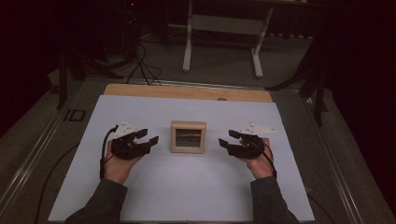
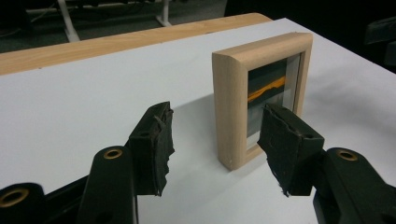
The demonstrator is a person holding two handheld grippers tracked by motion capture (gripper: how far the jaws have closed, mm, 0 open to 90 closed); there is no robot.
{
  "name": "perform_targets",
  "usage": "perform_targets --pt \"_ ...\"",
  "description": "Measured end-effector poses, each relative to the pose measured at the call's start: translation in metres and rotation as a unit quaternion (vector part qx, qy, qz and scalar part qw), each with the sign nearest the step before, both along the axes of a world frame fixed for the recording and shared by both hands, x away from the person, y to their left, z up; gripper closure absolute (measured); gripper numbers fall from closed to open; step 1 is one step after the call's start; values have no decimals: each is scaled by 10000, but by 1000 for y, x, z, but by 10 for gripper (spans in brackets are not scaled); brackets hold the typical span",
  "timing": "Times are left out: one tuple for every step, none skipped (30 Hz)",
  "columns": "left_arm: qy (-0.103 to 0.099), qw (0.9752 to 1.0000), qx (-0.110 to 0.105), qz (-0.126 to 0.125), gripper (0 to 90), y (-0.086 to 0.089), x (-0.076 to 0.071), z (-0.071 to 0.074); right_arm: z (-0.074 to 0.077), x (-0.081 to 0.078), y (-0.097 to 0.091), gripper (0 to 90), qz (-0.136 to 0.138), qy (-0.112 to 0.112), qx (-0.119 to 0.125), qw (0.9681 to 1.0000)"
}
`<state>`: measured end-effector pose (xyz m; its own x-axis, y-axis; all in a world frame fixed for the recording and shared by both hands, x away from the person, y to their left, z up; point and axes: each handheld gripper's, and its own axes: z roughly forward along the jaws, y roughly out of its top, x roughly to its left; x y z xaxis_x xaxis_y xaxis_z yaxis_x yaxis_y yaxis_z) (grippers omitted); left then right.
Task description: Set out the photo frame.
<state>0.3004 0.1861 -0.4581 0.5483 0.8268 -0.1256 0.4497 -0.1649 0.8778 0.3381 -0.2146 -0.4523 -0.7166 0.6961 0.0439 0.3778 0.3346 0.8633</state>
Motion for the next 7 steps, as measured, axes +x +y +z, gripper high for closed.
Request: perform_targets --pt "-9 10000 16 -2 440 2 -3 0 0 -2 -2 411 -6 -23 -8 10000" --pt "-20 10000 40 4 438 5 -6 0 1 -5 -5 411 -20 -48 -15 10000" --pt "-26 10000 55 13 438 7 -8 -1 0 -9 -8 409 -29 -79 -2 10000" --pt "-31 10000 45 23 436 10 -10 -1 0 -11 -10 409 -41 -96 2 9999" --pt "-31 10000 56 28 436 12 -13 -2 0 -14 -13 408 -64 -115 8 9999" --pt "-39 10000 54 44 434 15 -15 -3 -1 -17 -16 406 -94 -131 8 9999" --pt "-47 9999 75 75 432 18 -18 -4 -2 -20 -19 405 -115 -140 11 9998"
